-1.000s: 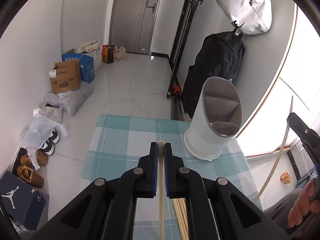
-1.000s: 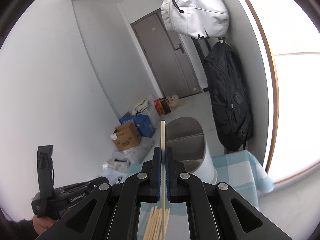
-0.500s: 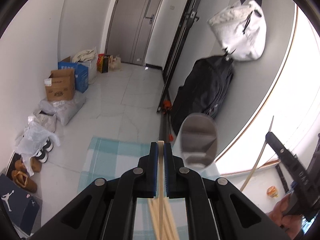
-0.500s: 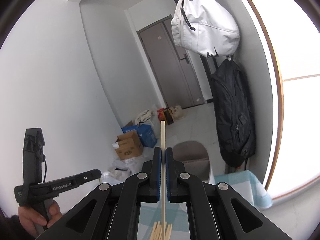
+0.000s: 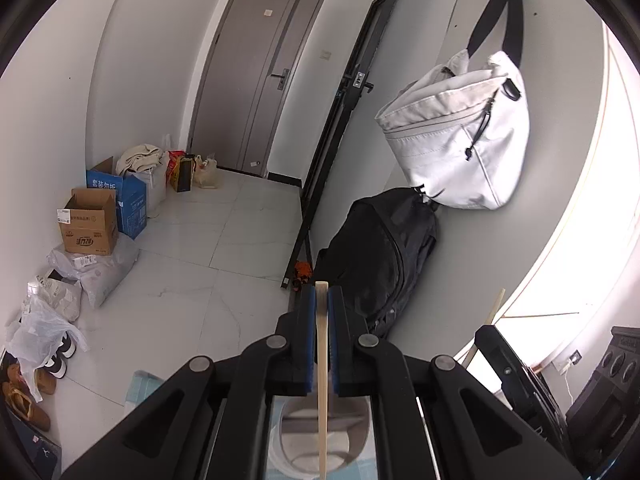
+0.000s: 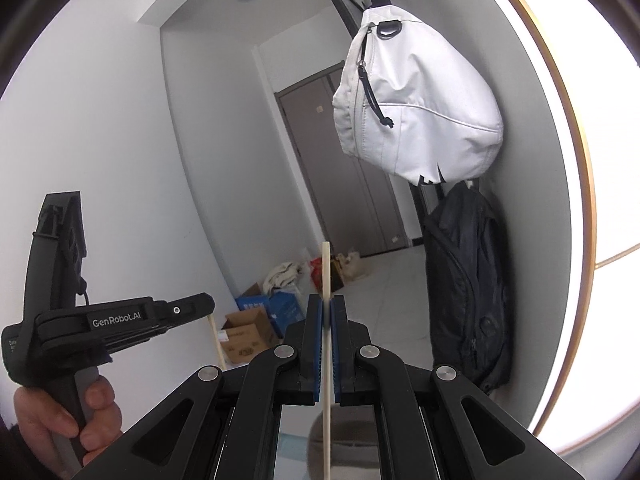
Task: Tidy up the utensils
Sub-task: 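Carry the chopsticks in both grippers over the white utensil holder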
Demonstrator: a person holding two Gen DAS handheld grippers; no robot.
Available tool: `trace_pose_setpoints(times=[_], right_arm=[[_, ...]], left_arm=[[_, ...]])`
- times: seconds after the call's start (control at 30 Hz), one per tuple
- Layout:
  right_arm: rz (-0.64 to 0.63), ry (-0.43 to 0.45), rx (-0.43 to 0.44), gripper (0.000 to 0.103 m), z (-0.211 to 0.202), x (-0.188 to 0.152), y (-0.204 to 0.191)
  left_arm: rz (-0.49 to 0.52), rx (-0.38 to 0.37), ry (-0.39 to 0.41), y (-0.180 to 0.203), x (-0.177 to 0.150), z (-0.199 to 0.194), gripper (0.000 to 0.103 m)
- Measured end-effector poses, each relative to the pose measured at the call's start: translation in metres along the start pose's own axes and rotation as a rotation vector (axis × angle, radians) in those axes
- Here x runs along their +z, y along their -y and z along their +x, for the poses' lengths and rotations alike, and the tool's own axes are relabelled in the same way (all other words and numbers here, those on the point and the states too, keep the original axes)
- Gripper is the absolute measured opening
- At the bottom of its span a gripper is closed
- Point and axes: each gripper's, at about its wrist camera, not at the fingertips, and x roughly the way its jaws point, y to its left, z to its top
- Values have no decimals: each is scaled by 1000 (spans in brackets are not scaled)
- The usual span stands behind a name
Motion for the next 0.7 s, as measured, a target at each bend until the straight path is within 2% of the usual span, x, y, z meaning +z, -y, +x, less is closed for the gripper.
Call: trace_pose_setpoints(times=[0.33,0.6,0.7], right_arm=[[-7,23,-44,3,58,-5,25],[-3,8,-50,3,79,-25,37],[-12,8,-41,3,86,-30,41]], left_arm=[[-24,-12,43,-8,6,39,2],[61,-5,114,3,-1,56,2],[79,-32,119,1,-9,63,2]])
